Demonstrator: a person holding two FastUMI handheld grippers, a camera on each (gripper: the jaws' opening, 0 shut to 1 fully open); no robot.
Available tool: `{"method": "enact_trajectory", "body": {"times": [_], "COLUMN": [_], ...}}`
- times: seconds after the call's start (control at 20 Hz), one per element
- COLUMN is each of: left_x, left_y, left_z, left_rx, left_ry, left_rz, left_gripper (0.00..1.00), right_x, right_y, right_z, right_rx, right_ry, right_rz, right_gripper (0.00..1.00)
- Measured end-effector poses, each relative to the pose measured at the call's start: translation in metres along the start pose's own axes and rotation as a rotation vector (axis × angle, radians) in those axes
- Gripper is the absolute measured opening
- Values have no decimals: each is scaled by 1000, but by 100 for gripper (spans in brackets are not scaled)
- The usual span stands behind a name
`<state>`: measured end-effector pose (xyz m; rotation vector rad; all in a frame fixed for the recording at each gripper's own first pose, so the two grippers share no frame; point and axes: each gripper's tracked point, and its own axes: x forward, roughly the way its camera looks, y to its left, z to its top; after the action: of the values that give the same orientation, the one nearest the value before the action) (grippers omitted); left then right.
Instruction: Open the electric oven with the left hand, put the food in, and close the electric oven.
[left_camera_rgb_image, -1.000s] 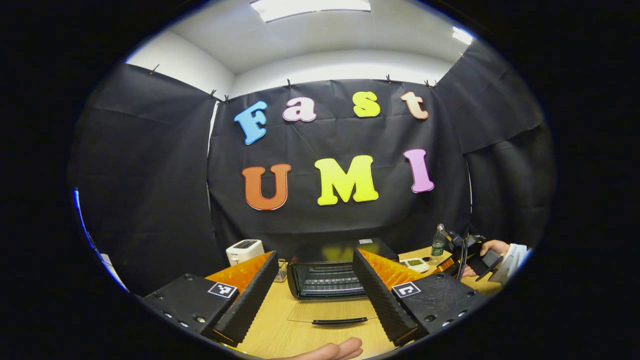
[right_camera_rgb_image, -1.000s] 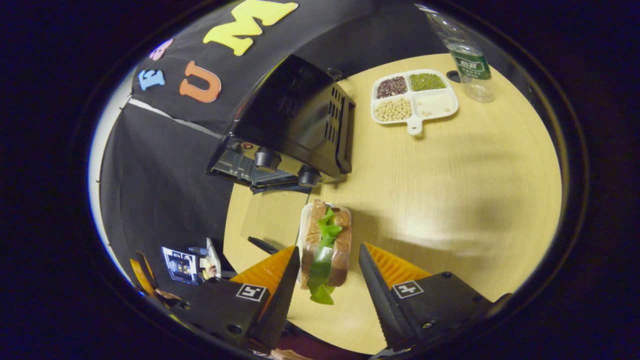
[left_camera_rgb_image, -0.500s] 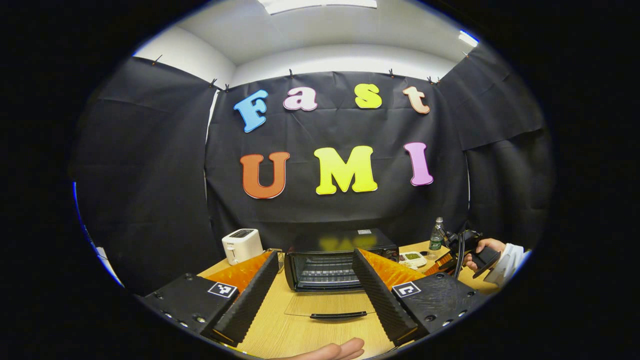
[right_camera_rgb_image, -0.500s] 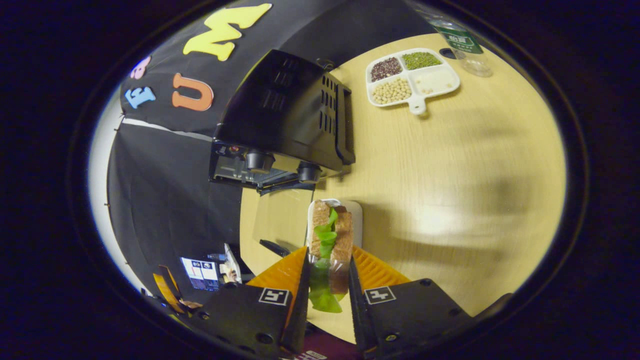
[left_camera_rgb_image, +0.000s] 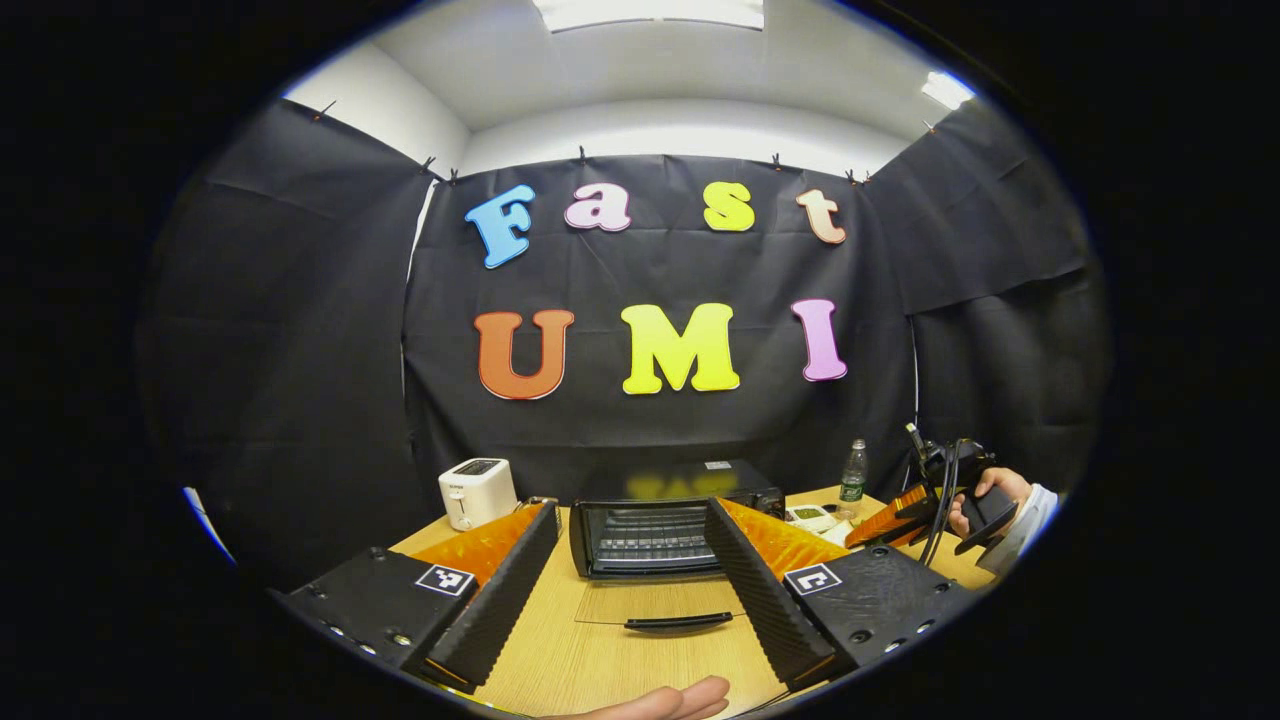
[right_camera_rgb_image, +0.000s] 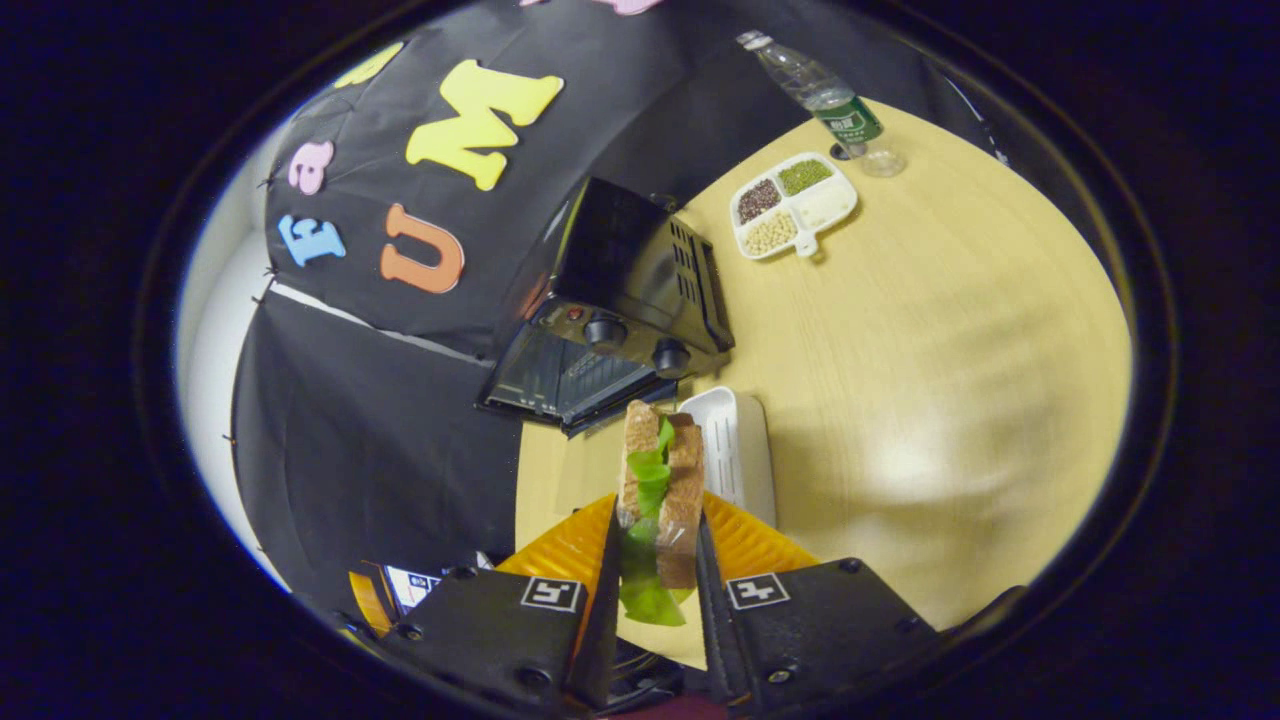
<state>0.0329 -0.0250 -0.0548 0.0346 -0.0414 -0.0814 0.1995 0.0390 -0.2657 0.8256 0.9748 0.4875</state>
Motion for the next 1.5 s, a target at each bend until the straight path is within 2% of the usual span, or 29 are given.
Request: {"method": "enact_trajectory", "body": {"times": [0.1, 0.3, 0.55, 0.7, 0.9, 1.1, 1.15, 1.2, 1.25, 1.35, 1.5], "left_x": [-7, -17, -21, -21, -19, -17, -17, -17, -16, -14, -10], "left_y": [7, 20, 35, 41, 52, 60, 62, 63, 65, 68, 75], "left_z": [1, 3, -1, -5, -9, -10, -7, -7, -7, -10, -17], "left_rx": [-16, -23, -38, -53, -45, -35, -36, -35, -35, -37, -49], "left_ry": [-4, -6, -5, 4, 13, 11, 7, 7, 8, 15, 26], "left_rz": [-10, -20, -31, -40, -47, -54, -55, -59, -61, -62, -57], "left_gripper": [97, 97, 97, 97, 97, 96, 96, 96, 96, 96, 96], "right_x": [3, 24, 81, 121, 170, 222, 234, 248, 258, 272, 289], "right_y": [18, 62, 95, 110, 133, 129, 127, 126, 124, 114, 108], "right_z": [-14, -47, -67, -52, -13, 35, 45, 55, 66, 87, 105], "right_rx": [-1, 59, 121, 166, 173, 118, 120, 124, 111, 60, 42], "right_ry": [-74, -207, -335, -428, -552, -633, -641, -653, -671, -727, -767], "right_rz": [31, 143, 176, 207, 260, 171, 164, 152, 132, 70, 44], "right_gripper": [39, 39, 39, 39, 39, 40, 31, 30, 41, 41, 41]}}
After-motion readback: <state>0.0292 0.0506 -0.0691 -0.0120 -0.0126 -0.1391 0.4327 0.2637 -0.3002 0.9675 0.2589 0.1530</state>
